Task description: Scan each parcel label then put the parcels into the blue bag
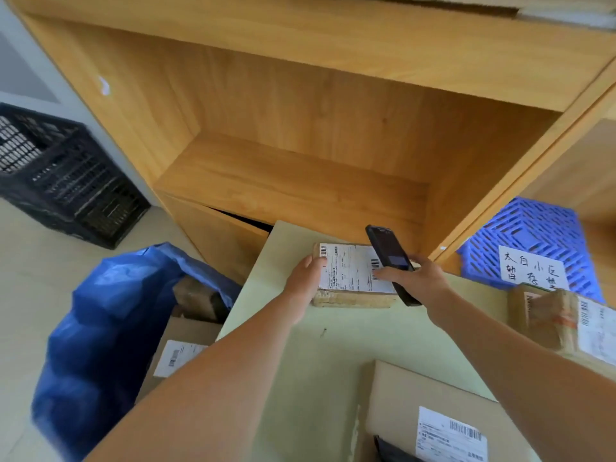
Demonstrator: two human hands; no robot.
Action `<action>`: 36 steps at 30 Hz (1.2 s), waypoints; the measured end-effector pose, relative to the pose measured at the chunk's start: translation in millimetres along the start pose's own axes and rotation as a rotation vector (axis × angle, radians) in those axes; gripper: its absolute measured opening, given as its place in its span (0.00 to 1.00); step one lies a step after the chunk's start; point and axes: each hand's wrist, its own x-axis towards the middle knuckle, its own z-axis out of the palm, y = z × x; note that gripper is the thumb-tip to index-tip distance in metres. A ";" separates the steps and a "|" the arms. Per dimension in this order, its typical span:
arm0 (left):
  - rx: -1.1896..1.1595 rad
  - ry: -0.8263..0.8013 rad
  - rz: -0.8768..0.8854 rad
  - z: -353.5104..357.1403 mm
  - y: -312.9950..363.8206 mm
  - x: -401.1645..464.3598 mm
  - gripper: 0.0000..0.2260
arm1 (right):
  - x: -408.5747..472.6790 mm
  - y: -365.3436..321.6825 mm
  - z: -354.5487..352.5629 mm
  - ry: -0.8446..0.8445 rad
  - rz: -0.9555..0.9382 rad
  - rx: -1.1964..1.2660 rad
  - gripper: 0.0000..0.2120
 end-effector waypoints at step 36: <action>0.027 0.524 -0.298 -327.6 -224.7 -19.3 0.24 | -46.1 10.6 434.6 -0.539 -0.107 -0.550 0.46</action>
